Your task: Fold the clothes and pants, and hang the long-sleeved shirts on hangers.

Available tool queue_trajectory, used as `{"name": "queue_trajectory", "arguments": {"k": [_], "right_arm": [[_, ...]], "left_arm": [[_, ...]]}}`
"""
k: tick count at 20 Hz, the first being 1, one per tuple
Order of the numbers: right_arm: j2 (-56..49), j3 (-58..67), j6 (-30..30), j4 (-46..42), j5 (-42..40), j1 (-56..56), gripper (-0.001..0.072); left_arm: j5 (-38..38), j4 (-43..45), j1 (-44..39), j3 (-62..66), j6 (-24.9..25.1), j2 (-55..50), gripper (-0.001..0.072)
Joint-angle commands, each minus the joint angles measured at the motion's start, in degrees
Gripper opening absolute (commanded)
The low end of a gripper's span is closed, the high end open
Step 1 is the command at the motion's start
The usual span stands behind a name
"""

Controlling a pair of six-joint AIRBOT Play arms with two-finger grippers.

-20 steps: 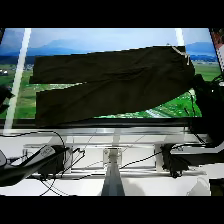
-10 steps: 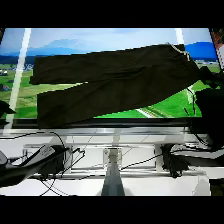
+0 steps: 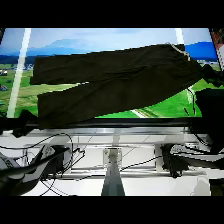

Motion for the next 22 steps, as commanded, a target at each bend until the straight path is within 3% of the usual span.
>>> {"name": "queue_trajectory", "arguments": {"k": [1,3,12,13,15,18,20,22], "right_arm": [[0.1,0.1,0.2,0.0,2.0,0.0,0.0050],[0.1,0.1,0.2,0.0,3.2,0.0,0.0051],[0.1,0.1,0.2,0.0,4.7,0.0,0.0050],[0.2,0.1,0.2,0.0,4.8,0.0,0.0051],[0.2,0.1,0.1,-0.1,5.3,0.0,0.0051],[0.3,0.1,0.1,-0.1,6.7,0.0,0.0050],[0.8,0.1,0.1,-0.2,7.9,0.0,0.0050],[2.4,0.1,0.1,-0.5,8.9,0.0,0.0050]], "left_arm": [[2.5,-1.5,0.0,-6.7,1.6,3.4,0.0544],[2.5,2.1,0.0,-6.7,1.6,4.4,0.0544],[6.9,-2.1,-0.2,-10.4,2.3,4.8,0.0541],[8.0,-2.1,-0.2,-10.4,2.3,4.8,0.0505],[10.8,-2.1,-0.2,-10.4,2.2,4.8,0.0318],[12.9,-2.1,-0.2,-10.9,2.2,4.7,0.0275],[15.0,-2.6,-0.2,-11.1,2.3,4.8,0.0045],[17.5,-6.4,-0.2,-9.8,3.0,4.8,0.0023]]}}
